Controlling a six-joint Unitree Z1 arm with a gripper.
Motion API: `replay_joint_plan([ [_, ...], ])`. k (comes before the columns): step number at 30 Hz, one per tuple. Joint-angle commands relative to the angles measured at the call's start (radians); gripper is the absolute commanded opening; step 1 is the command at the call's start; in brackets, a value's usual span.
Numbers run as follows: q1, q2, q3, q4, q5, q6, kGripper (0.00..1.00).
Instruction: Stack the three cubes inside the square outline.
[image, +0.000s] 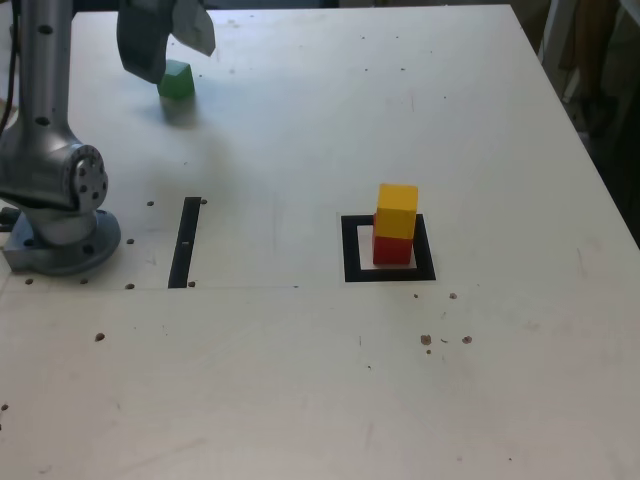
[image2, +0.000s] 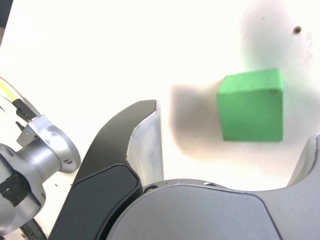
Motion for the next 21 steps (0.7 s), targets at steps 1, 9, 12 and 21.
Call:
replay_joint_plan([
  [1,0.008,0.016,-0.009,-0.002,-0.002,0.005,0.98],
  [9,0.027,0.050,-0.046,0.003,-0.004,0.022,0.96],
  [12,0.031,0.055,-0.056,0.007,-0.005,0.030,0.93],
  [21,0.045,0.069,-0.064,0.010,-0.021,0.043,0.82],
])
